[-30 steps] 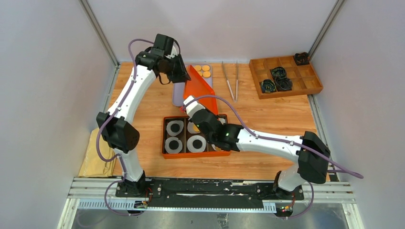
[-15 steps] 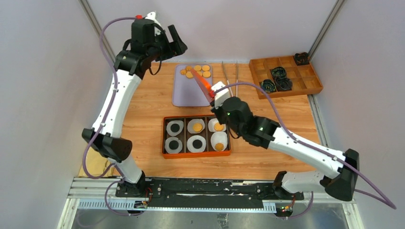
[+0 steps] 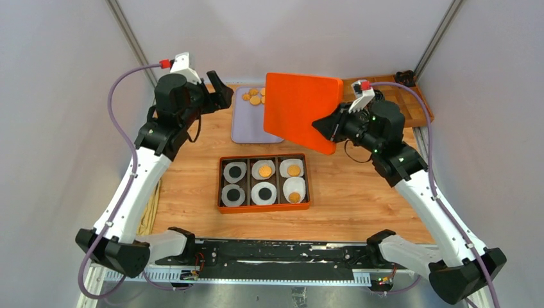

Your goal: Pack the cookies

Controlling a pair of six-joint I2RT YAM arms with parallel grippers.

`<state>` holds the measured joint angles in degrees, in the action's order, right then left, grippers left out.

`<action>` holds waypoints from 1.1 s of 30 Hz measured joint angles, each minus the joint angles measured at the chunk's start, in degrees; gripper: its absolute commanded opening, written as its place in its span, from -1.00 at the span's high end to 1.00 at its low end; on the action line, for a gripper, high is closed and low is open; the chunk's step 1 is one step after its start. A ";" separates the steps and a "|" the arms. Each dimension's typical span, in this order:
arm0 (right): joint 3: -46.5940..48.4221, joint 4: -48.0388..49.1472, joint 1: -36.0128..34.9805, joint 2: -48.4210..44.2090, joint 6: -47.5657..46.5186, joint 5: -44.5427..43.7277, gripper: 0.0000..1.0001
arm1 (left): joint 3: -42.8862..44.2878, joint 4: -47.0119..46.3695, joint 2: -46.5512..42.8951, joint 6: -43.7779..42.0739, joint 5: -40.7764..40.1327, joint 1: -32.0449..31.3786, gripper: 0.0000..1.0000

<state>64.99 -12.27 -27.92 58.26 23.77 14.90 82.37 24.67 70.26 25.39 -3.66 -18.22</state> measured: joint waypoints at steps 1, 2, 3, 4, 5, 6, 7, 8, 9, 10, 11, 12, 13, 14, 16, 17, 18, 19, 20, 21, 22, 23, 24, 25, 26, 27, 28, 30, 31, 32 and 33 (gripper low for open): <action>0.00 0.96 2.01 0.11 2.40 3.61 1.00 | -1.99 -0.92 -1.55 -0.24 -0.44 0.00 -0.73; 0.00 1.95 4.09 0.26 4.72 6.75 1.00 | -3.54 -1.53 -2.86 -0.50 -0.79 0.00 -0.73; 0.00 3.19 6.21 0.52 7.04 9.66 1.00 | -4.57 -1.86 -4.04 -0.83 -1.33 -0.11 -0.73; -0.04 4.85 8.28 0.85 9.49 12.44 1.00 | -5.20 -2.05 -5.11 -1.38 -2.64 -0.37 -0.73; -0.15 6.47 9.90 1.22 11.61 14.34 1.00 | -5.33 -2.12 -5.84 -2.36 -4.52 -1.44 -0.73; -0.66 9.16 12.11 1.75 14.56 16.87 1.00 | -5.20 -2.29 -6.25 -3.67 -7.21 -3.21 -0.72; -1.33 11.82 13.97 2.23 17.33 19.06 1.00 | -4.68 -1.97 -6.25 -5.18 -10.45 -5.31 -0.69; -2.34 14.93 16.00 2.91 20.35 21.46 1.00 | -3.48 -1.36 -5.66 -6.97 -14.34 -8.22 -0.69; -3.50 18.12 17.79 3.65 23.23 23.69 1.00 | -1.53 -0.35 -4.50 -8.85 -17.88 -11.04 -0.68; -4.44 20.55 19.15 4.42 25.55 25.24 1.00 | 0.31 0.26 -3.17 -10.19 -20.41 -13.00 -0.68; -5.46 23.34 20.83 5.57 28.26 27.36 1.00 | 2.43 0.72 -1.44 -11.39 -23.26 -14.73 -0.68; -6.23 25.57 22.18 6.88 30.56 29.00 1.00 | 3.54 0.85 -0.26 -11.96 -25.18 -15.52 -0.68; -6.73 27.28 23.21 8.02 32.39 30.40 1.00 | 4.24 1.20 0.90 -12.41 -27.47 -15.87 -0.68; -7.41 29.57 24.30 9.42 34.56 32.02 1.00 | 4.37 1.66 1.70 -12.76 -29.73 -16.04 -0.68; -9.16 34.42 26.43 11.80 38.97 34.49 1.00 | 4.46 2.97 3.23 -13.55 -35.67 -16.72 -0.69; -10.21 37.38 27.54 12.94 41.48 35.76 1.00 | 4.74 3.69 4.11 -14.40 -38.82 -17.46 -0.72; -11.17 40.41 28.74 14.14 44.02 37.05 1.00 | 5.27 4.35 5.07 -15.30 -41.90 -18.43 -0.76; -11.98 43.47 29.75 15.39 46.45 37.90 1.00 | 5.86 4.79 5.90 -16.02 -43.89 -19.21 -0.77; -12.72 46.88 30.67 16.70 48.96 38.64 1.00 | 6.58 5.25 6.78 -16.72 -45.31 -19.85 -0.77; -13.35 50.56 31.39 18.21 51.60 39.32 1.00 | 7.10 5.44 7.41 -17.29 -45.75 -20.26 -0.78; -13.79 53.88 31.89 19.76 54.07 39.98 1.00 | 7.26 5.53 7.61 -17.53 -45.33 -20.46 -0.78; -14.14 59.19 32.24 21.46 57.90 40.81 1.00 | 7.23 5.60 7.58 -17.64 -44.28 -20.50 -0.79; -14.16 60.43 32.46 22.97 58.82 41.03 1.00 | 7.06 5.29 7.30 -17.70 -42.93 -20.48 -0.79; -14.21 63.45 32.50 24.50 61.05 41.51 1.00 | 6.40 4.37 6.71 -17.68 -41.46 -20.48 -0.79; -14.21 68.00 32.52 26.56 64.11 42.12 1.00 | 5.53 3.45 6.05 -17.68 -40.54 -20.48 -0.79; -14.21 73.09 32.52 28.92 67.54 42.71 1.00 | 4.22 2.25 5.16 -17.68 -39.95 -20.52 -0.78; -14.16 77.96 32.50 31.36 71.14 43.21 1.00 | 3.23 1.60 4.57 -17.62 -40.44 -20.59 -0.77; -14.05 84.76 32.52 35.43 76.43 44.54 1.00 | 3.19 1.70 5.07 -17.16 -44.06 -20.65 -0.78; -13.92 87.52 32.52 37.51 78.95 45.44 1.00 | 4.44 3.30 6.51 -16.81 -48.11 -20.68 -0.79; -13.86 89.09 32.52 38.97 80.37 46.18 1.00 | 6.29 5.01 8.46 -16.37 -52.04 -20.68 -0.80; -13.86 90.12 32.52 39.93 81.37 47.01 1.00 | 8.37 6.64 10.75 -16.06 -55.84 -20.65 -0.80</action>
<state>51.13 77.84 4.60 98.19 105.14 61.91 90.74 31.31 81.01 9.32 -59.51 -38.87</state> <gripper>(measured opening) 0.184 0.891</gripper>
